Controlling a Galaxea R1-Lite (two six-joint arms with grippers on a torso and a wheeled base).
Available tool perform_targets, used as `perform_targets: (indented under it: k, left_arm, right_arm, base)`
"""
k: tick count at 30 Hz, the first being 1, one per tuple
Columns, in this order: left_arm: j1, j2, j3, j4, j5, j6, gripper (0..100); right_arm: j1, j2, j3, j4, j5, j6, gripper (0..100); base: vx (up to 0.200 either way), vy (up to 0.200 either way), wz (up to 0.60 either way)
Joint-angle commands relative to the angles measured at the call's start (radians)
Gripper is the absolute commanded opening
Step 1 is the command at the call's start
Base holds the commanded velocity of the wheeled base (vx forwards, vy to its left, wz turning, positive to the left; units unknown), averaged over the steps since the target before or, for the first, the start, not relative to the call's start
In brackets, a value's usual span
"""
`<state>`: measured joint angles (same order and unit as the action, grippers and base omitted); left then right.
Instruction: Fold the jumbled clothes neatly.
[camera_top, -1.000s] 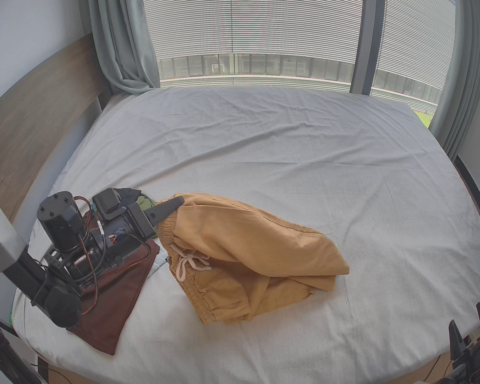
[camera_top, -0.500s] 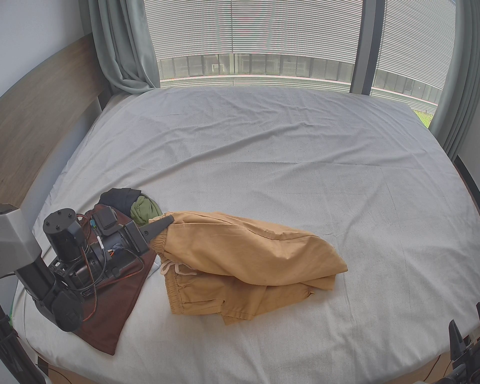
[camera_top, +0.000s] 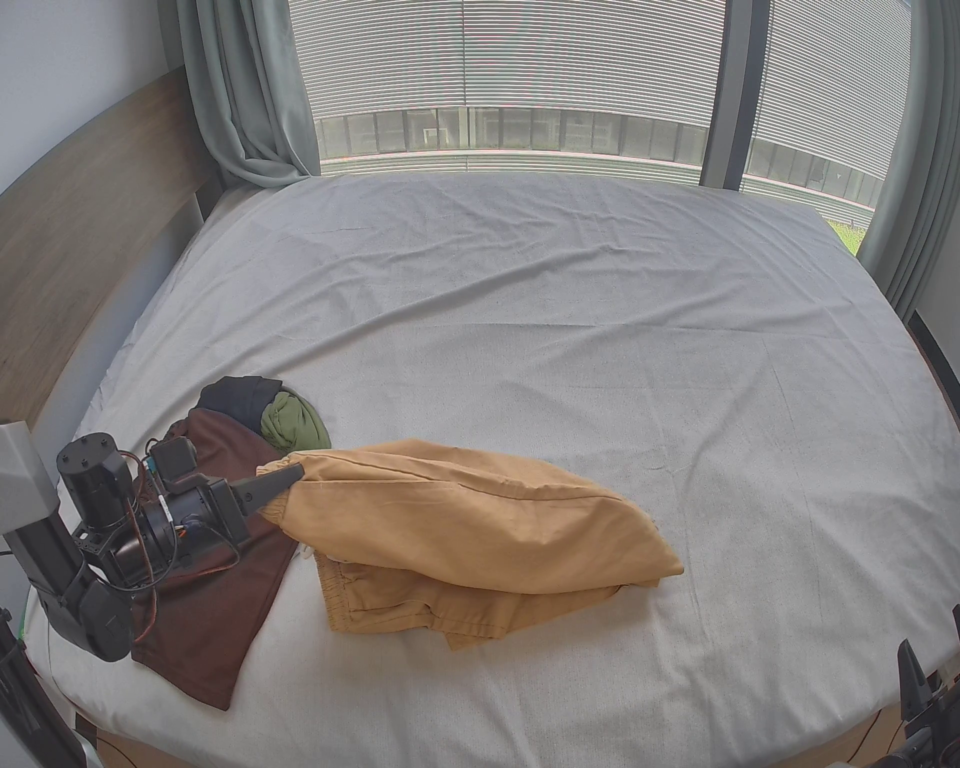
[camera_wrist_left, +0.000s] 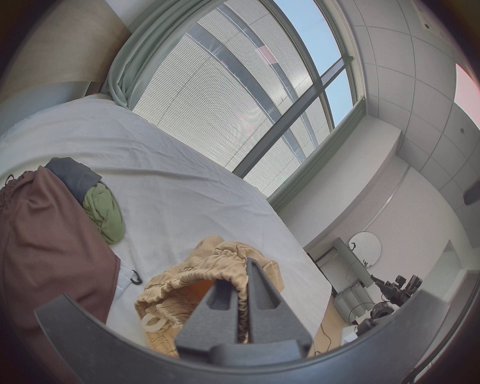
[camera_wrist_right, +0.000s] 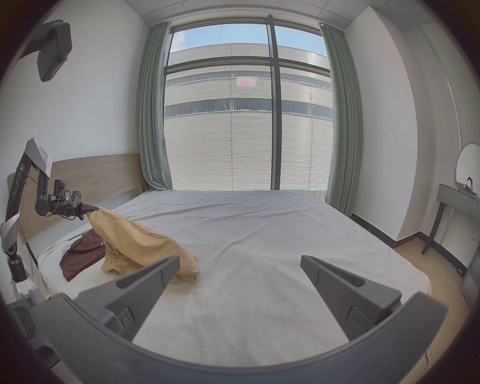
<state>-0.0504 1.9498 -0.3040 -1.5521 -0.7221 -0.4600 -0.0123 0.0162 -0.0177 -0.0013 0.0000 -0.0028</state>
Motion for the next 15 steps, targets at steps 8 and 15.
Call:
perform_targets:
  k: [8, 15]
  left_arm:
    - [0.014, 0.026, 0.000, 0.000, -0.020, 0.043, 0]
    - [0.014, 0.015, 0.010, 0.000, -0.019, 0.049, 0]
  right_arm:
    - [-0.001, -0.016, 0.015, 0.000, 0.003, -0.002, 100]
    - [-0.001, -0.016, 0.015, -0.002, 0.003, -0.002, 100]
  base:
    - [0.000, 0.000, 0.00]
    - [0.000, 0.000, 0.00]
